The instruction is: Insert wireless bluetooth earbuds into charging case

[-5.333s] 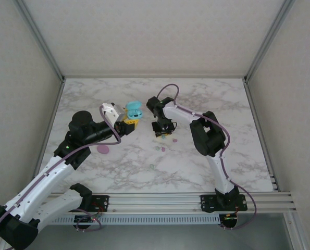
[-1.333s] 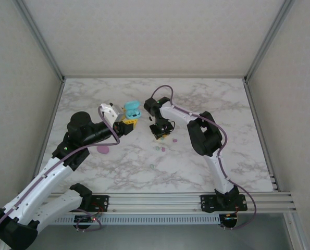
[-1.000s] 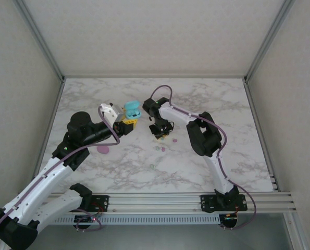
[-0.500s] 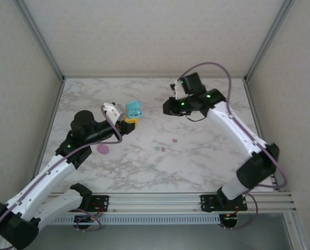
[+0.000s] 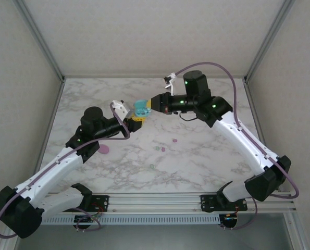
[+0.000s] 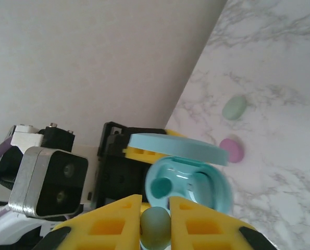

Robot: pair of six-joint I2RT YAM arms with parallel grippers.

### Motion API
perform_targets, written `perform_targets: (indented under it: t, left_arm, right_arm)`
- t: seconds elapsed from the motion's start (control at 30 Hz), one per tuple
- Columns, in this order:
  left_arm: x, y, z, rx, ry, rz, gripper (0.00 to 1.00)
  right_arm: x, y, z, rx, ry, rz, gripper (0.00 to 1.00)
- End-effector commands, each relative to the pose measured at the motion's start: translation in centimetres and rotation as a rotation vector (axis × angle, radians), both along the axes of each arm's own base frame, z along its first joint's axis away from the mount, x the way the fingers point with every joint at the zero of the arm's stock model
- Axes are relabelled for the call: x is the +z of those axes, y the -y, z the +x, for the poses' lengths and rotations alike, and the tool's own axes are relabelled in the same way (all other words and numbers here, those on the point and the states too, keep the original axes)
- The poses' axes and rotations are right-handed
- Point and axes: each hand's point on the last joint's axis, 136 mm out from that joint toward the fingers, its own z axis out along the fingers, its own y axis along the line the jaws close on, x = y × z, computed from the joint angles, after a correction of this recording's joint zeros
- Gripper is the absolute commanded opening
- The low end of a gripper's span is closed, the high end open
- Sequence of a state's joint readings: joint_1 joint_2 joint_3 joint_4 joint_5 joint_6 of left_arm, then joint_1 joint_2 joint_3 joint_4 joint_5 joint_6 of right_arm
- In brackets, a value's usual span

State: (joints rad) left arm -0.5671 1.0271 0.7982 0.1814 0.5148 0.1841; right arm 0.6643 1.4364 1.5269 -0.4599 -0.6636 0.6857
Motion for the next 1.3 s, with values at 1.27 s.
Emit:
perform_targets:
  t: [1.27]
  left_arm:
    - [2.4, 0.8, 0.3, -0.002, 0.036, -0.076, 0.29]
  right_arm:
    - [-1.5, -3.9, -0.1, -0.021, 0.031, -0.048, 0.19]
